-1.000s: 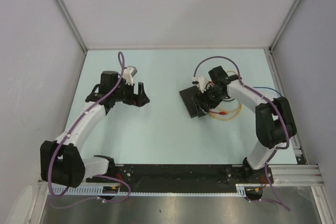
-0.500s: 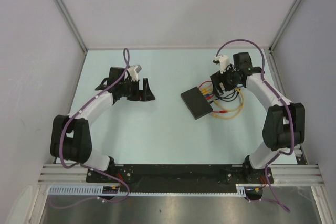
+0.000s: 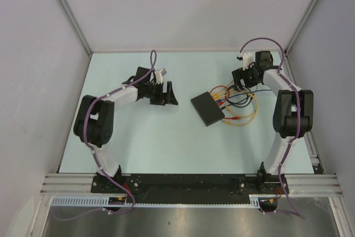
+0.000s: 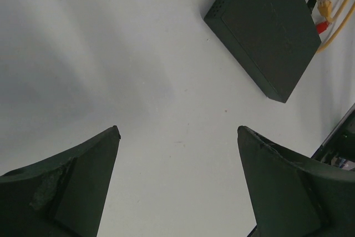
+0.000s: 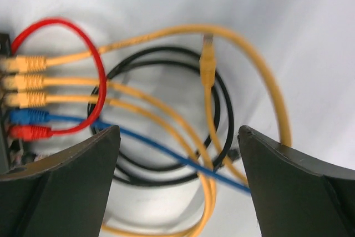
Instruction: Pull the plug from the switch port
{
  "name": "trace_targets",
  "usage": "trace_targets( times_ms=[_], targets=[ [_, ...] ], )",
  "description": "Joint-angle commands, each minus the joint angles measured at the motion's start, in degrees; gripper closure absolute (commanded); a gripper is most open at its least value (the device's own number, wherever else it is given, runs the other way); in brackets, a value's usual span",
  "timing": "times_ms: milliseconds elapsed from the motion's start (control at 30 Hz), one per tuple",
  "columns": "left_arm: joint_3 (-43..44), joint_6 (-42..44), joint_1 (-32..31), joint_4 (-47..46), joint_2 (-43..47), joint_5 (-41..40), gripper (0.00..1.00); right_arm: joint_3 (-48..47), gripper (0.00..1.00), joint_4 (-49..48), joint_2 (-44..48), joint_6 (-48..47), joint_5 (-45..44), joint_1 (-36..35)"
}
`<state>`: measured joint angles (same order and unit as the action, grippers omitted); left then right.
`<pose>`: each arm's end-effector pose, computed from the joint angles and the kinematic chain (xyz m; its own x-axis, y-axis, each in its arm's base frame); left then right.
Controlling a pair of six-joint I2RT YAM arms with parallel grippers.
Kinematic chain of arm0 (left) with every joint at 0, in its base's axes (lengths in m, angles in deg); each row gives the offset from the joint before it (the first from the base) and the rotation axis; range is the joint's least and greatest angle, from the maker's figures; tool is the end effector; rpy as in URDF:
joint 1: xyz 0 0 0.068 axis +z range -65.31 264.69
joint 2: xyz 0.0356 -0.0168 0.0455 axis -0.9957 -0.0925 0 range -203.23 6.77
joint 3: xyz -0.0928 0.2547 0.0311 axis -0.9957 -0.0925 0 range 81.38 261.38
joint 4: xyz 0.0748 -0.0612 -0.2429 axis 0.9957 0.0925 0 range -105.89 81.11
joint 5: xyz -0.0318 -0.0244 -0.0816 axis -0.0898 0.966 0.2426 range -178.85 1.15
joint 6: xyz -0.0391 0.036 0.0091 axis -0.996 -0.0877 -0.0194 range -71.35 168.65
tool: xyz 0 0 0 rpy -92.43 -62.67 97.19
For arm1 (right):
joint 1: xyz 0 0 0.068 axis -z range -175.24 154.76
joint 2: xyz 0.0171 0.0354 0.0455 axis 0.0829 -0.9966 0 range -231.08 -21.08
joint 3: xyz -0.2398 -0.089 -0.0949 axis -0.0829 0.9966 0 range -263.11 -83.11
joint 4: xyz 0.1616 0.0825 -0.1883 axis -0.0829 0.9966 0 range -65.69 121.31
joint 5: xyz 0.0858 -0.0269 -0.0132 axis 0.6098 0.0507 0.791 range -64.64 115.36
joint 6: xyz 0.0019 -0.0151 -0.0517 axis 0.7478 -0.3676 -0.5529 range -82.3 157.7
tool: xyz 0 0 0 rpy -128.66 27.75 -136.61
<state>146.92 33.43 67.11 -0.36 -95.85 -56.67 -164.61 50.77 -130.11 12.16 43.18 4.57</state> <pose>0.3494 -0.1306 0.1886 -0.8789 0.0454 -0.4749 0.3453 0.7473 -0.5678 0.4145 0.0122 0.2158 -0.6510 -0.4125 -0.6372 -0.5138 0.8574 -0.0301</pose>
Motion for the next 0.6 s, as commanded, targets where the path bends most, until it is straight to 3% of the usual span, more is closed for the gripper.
trace_targets(
  times_ms=[0, 333, 567],
  targets=[
    [5.3, -3.7, -1.7, -2.5, -3.7, 3.2, 0.07, -5.2, 0.06, -1.9, -4.9, 1.3, 1.1, -0.7],
    [10.3, -7.7, -8.0, -5.9, -10.4, 5.0, 0.07, -3.2, 0.00, 3.2, -8.0, 5.9, 4.0, -1.9],
    [6.0, -10.8, -10.0, -6.4, -9.2, 3.1, 0.07, 3.2, 0.00, 5.3, -4.2, 10.4, 9.3, -3.3]
  ],
)
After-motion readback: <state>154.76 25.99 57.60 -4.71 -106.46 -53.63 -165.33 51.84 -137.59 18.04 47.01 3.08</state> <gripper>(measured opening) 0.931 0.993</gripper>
